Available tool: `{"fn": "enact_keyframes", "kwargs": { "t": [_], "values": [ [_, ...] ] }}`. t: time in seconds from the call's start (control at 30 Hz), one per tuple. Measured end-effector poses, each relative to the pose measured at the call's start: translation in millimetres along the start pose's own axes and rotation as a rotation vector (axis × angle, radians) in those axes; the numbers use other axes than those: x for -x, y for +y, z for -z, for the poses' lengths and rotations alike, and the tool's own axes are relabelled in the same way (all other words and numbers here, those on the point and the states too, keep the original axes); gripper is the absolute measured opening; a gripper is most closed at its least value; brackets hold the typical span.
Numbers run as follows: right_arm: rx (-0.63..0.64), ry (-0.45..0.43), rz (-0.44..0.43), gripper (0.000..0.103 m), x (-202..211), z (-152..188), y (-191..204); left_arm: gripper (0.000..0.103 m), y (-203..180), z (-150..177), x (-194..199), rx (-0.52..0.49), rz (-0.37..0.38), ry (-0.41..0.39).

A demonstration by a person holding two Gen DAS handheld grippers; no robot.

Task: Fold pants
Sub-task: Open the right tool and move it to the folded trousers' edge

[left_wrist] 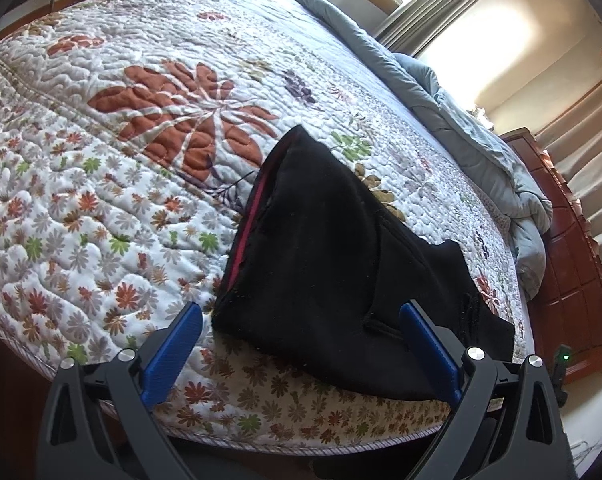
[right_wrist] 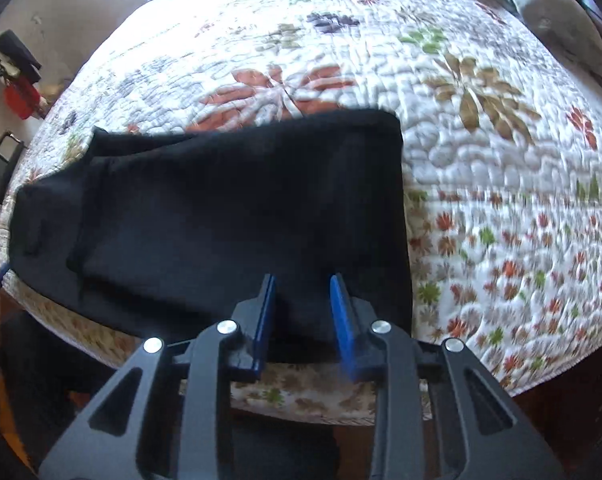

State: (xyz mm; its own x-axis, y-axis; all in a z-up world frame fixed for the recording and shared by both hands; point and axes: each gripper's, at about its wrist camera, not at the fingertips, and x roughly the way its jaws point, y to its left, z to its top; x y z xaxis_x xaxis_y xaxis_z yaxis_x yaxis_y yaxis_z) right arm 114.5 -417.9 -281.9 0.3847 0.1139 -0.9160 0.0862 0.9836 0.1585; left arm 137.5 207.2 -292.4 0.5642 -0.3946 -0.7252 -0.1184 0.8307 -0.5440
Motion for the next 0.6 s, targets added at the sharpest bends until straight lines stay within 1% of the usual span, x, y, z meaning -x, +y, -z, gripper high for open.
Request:
{"fn": "enact_keyframes", "kwargs": {
  "t": [0.07, 0.13, 0.2, 0.27, 0.3, 0.37, 0.43, 0.5, 0.57, 0.6],
  "values": [
    [-0.039, -0.055, -0.058, 0.030, 15, -17, -5, 0.099, 5, -1, -1, 0.014, -0.013, 0.009],
    [-0.050, -0.082, -0.065, 0.030, 20, -35, -11, 0.099, 7, -1, 1, 0.013, -0.040, 0.004],
    [-0.065, -0.080, -0.077, 0.030, 12, -60, -17, 0.099, 7, 0, 6, 0.017, -0.057, -0.013],
    [-0.064, -0.052, -0.080, 0.029, -1, -75, -23, 0.099, 10, 3, 12, 0.068, -0.024, -0.012],
    [-0.066, -0.016, -0.075, 0.028, -17, -86, -29, 0.099, 11, 6, 15, 0.099, -0.002, -0.009],
    [-0.069, 0.046, -0.068, 0.025, -35, -91, -36, 0.099, 13, 11, 22, 0.165, 0.041, -0.006],
    [-0.038, 0.067, -0.046, 0.026, -38, -96, -33, 0.099, 18, 15, 30, 0.237, 0.079, -0.023],
    [0.009, 0.041, -0.023, 0.039, -24, -104, -20, 0.099, 24, 18, 35, 0.311, 0.117, -0.037],
    [0.051, 0.025, -0.013, 0.040, -13, -110, -1, 0.099, 33, 21, 37, 0.399, 0.163, -0.050],
    [0.091, 0.016, -0.033, 0.043, -8, -115, 15, 0.099, 34, 21, 36, 0.423, 0.176, -0.051]
  ]
}}
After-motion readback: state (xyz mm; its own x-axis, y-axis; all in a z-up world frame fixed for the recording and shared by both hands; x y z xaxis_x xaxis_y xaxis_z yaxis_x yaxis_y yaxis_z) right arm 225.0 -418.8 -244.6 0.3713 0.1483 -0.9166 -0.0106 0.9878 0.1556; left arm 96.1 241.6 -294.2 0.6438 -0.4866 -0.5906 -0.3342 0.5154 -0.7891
